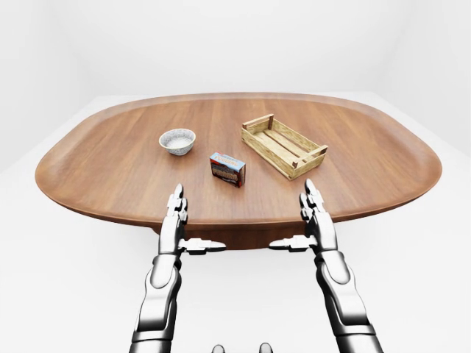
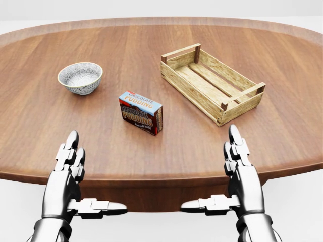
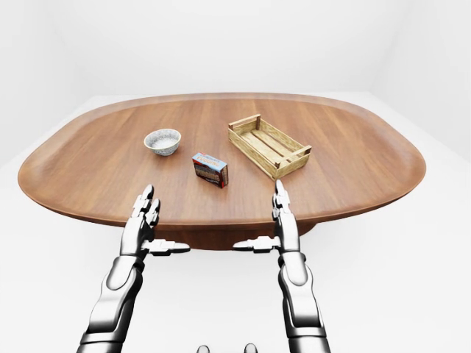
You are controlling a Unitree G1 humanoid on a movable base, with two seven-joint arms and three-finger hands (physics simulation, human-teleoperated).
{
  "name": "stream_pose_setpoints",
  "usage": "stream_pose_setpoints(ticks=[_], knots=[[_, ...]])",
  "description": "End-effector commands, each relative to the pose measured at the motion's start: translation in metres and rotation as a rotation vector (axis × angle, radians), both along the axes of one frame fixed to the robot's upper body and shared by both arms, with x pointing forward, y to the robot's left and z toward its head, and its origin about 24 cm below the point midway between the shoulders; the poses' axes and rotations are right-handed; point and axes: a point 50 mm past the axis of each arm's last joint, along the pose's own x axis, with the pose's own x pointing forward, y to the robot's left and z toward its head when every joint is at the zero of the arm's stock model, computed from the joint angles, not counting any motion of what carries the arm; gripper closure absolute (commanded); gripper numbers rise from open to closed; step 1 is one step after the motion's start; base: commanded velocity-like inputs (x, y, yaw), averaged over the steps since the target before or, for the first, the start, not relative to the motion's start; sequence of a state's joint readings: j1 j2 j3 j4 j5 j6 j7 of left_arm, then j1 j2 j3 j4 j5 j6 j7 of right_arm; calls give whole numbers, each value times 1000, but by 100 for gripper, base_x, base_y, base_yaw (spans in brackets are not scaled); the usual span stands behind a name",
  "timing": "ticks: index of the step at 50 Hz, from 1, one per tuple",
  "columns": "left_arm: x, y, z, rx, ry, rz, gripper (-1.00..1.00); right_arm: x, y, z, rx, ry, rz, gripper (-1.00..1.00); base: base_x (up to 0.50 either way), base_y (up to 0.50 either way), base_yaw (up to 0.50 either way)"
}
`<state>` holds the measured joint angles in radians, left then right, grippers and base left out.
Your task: Pick up the chocolate pudding and put it in the tray.
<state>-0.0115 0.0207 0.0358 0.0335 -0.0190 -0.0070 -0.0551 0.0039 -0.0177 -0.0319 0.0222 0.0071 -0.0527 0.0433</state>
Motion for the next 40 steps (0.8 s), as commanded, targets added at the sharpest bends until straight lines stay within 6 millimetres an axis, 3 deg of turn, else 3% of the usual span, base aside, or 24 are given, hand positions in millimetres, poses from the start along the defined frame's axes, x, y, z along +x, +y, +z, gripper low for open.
stream_pose_setpoints(ticks=[1,9,12,13,14,15,16,21,35,40], knots=[[0,0,0,-1,2,-2,-100,-1,1,3,-14,-13,2,-100,0,0,0],[0,0,1,-1,1,-2,-100,-2,1,7,-26,-40,-2,-100,0,0,0],[0,0,1,-1,2,-2,-100,-2,0,-11,-44,27,-13,-100,0,0,0],[0,0,1,-1,2,-2,-100,-4,0,12,-63,-71,-19,-100,0,0,0],[0,0,1,-1,2,-2,-100,-5,0,17,-72,-93,-23,-100,0,0,0],[0,0,1,-1,2,-2,-100,-6,0,19,-81,-104,-29,-100,0,0,0],[0,0,1,-1,2,-2,-100,-7,-1,6,-89,-47,-39,-100,0,0,0],[0,0,1,0,2,-2,-100,-17,0,41,-156,-198,-64,-100,0,0,0],[0,0,1,-1,2,-2,-100,-46,-2,86,-257,-396,-159,-100,0,0,0],[0,0,1,-1,2,-2,-100,-52,-2,93,-281,-426,-177,-100,0,0,0]])
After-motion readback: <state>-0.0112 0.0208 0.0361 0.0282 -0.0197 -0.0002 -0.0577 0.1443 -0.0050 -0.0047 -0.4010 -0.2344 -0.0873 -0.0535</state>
